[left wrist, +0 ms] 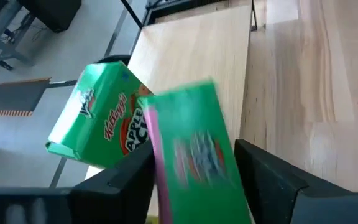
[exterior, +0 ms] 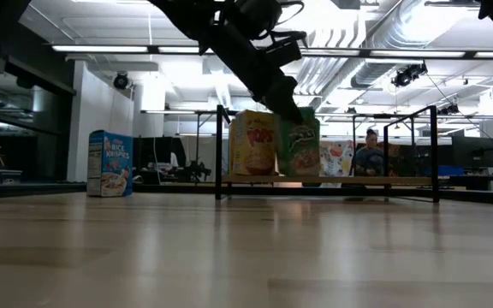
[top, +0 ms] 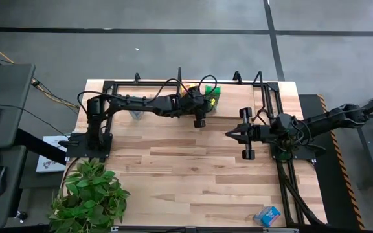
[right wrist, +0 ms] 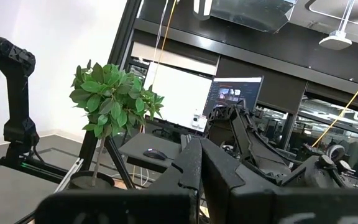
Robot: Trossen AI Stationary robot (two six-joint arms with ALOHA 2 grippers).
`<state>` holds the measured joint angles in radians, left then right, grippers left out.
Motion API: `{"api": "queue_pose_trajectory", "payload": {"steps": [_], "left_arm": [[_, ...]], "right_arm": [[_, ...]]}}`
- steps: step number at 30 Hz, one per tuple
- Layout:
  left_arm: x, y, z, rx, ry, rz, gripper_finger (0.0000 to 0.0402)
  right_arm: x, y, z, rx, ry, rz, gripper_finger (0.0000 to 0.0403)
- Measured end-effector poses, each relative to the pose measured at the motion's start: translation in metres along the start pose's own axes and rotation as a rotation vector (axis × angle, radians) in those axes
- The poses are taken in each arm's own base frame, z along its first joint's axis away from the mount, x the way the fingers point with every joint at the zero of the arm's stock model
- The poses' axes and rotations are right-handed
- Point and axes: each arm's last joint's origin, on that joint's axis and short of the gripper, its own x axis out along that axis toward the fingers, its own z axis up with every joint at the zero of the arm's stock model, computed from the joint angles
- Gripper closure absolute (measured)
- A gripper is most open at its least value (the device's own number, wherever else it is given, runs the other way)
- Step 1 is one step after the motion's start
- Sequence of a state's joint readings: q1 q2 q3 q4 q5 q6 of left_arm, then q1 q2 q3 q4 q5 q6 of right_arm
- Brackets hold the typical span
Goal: Stack cereal on shelf
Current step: Put the green cereal box on the shelf
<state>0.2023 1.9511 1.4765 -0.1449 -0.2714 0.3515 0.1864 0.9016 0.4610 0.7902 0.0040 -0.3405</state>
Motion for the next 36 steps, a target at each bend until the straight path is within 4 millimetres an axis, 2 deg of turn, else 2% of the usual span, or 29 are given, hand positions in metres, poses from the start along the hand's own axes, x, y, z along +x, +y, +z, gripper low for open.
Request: {"api": "queue_pose_trajectory", "payload": {"steps": [7,13,22,26,30,33,36], "left_arm": [[0.001,0.005,0.0,-0.01,-0.01,0.013,0.0162],[0.001,0.006,0.003,0.004,-0.045,0.028,0.0155],[-0.01,0.017,0.027,-0.002,-0.069,0.094,0.0156],[-0.027,0.015,0.038,0.006,-0.019,0.078,0.0165],[-0.042,-0.001,0.03,-0.019,0.061,0.018,0.0216],[-0.046,-0.015,0.017,-0.028,0.081,-0.008,0.0293],[-0.045,-0.026,0.003,-0.049,0.032,-0.005,0.0378]], "right_arm": [[0.0,0.0,0.0,0.001,0.002,0.001,0.0402],[0.0,0.0,-0.001,0.0,0.009,0.003,0.0402],[0.0,0.001,-0.002,0.0,0.02,0.007,0.0402],[0.0,0.001,-0.002,0.0,0.023,0.008,0.0402],[0.0,0.001,-0.002,-0.001,0.023,0.008,0.0402],[0.0,0.001,-0.002,-0.001,0.023,0.008,0.0402],[0.0,0.001,-0.002,0.001,0.023,0.008,0.0402]]}}
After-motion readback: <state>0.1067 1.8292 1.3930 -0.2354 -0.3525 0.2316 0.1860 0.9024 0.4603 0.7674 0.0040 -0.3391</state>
